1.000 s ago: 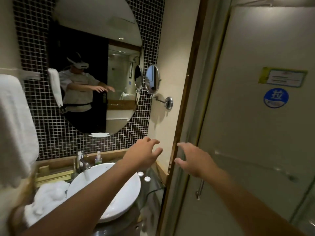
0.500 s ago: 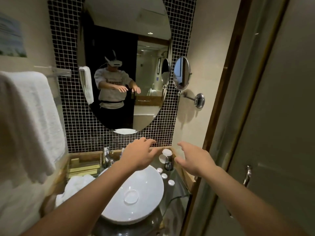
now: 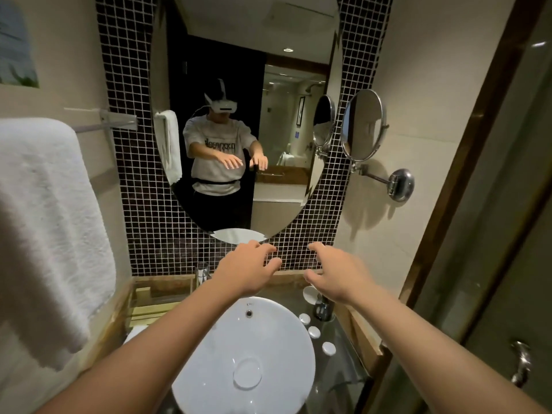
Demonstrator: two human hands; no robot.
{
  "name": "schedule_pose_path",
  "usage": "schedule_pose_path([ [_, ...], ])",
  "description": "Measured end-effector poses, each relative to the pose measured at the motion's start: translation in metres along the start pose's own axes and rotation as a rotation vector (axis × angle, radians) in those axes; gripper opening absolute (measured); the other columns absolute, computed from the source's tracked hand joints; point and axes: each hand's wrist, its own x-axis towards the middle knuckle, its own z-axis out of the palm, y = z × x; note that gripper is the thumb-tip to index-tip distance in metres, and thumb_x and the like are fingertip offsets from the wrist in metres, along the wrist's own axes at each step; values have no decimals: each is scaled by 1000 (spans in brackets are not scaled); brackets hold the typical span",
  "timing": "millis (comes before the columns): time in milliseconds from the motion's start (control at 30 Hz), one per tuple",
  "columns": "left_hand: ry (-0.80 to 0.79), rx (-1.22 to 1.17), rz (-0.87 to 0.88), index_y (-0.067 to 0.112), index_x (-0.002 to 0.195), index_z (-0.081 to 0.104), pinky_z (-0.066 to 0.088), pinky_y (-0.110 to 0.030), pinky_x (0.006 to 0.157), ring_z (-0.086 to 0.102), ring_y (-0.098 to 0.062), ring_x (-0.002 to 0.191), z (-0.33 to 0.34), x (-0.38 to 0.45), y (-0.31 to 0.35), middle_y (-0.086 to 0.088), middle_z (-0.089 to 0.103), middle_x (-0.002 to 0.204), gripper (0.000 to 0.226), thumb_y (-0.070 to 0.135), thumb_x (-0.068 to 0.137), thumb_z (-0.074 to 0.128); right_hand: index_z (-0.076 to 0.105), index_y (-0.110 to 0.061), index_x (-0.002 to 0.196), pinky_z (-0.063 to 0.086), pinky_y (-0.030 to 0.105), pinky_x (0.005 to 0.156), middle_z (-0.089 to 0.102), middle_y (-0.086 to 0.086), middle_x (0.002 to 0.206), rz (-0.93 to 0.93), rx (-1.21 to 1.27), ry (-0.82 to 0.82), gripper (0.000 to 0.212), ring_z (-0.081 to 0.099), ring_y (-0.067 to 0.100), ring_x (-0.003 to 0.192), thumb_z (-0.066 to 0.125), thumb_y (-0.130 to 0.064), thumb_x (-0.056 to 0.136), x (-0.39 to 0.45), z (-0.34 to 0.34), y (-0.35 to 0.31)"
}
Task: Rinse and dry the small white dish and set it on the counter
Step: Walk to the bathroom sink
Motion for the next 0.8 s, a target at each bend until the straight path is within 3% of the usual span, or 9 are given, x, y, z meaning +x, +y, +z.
schedule_pose_path([
  [333,14,-11,-66,33,134,50,47,-43,93,53,-18,118,15,54,-28,3,54,133,50,56,92,35,40,-30,146,55,40,85,62,-7,133,-110,15,-14,65,62,15,113,51,-57,89,71,31,16],
  [633,-29,38,-164,33,134,50,45,-41,85,52,-18,119,42,82,-51,3,52,135,50,56,91,37,46,-31,141,51,42,90,60,-6,137,-201,61,-154,59,59,17,118,49,-58,89,119,79,20],
  [800,-121,57,-230,32,135,50,46,-47,94,50,-21,120,71,97,-88,1,51,137,50,54,91,38,47,-30,141,52,44,92,59,-5,139,-210,97,-214,58,59,19,119,47,-54,88,149,113,15],
])
